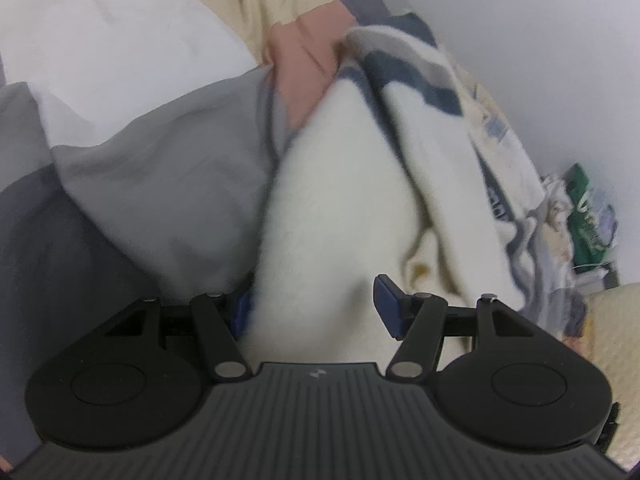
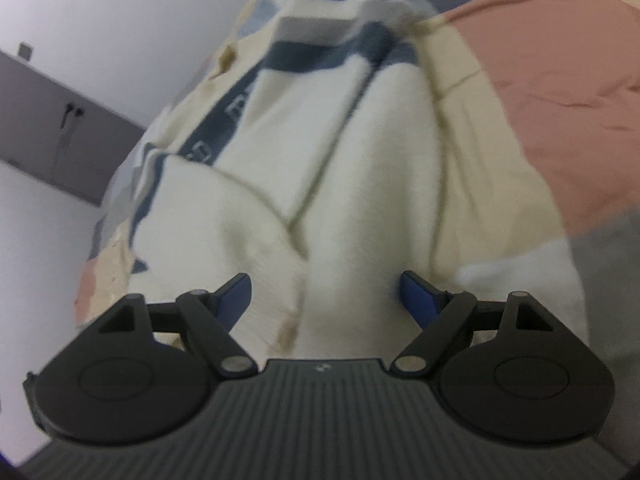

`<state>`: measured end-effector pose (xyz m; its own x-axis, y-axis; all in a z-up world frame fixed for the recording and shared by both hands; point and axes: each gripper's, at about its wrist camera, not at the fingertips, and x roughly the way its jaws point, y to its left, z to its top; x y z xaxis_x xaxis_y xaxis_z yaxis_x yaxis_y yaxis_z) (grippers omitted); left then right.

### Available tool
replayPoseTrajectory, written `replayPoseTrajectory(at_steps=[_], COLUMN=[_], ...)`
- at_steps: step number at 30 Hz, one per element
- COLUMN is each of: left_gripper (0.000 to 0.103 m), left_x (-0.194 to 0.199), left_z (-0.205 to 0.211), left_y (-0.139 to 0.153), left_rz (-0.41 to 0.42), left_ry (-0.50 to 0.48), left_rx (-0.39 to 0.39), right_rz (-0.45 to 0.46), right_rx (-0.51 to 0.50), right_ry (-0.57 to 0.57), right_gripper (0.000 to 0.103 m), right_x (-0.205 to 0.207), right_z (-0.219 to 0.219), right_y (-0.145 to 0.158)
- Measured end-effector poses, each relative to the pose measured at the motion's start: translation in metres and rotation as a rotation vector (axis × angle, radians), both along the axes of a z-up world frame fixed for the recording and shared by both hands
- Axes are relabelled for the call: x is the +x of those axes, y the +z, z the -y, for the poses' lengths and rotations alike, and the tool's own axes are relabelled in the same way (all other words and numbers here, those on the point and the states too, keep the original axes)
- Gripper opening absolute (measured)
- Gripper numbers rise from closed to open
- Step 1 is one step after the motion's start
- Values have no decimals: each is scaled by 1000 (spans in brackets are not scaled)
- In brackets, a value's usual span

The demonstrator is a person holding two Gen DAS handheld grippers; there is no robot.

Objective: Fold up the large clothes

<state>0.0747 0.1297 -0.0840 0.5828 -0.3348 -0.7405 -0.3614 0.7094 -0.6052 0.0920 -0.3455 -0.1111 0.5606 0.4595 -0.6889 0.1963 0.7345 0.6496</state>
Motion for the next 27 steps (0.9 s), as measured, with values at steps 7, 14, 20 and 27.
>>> replayPoseTrajectory(at_steps=[7,14,20,27], left_gripper=[66,66,66,66], left_x=[-3,-4,-8,-6], left_z=[-3,3,8,10], left_y=[-5,-7,-3,-5], left_rz=[-17,-4,2,-27], left_ry=[23,1,-20,-25], left_rx=[-15,-58,-55,-23], right_rz=[-21,-29,-27,73], right_rx=[-78,-74,-121,-149], right_ry=[-72,2,53,158], right_gripper=[84,84,84,84], right_x=[-10,-5,-2,-5], right_z=[9,0,-12,-34], right_y=[-1,-4,-2,13])
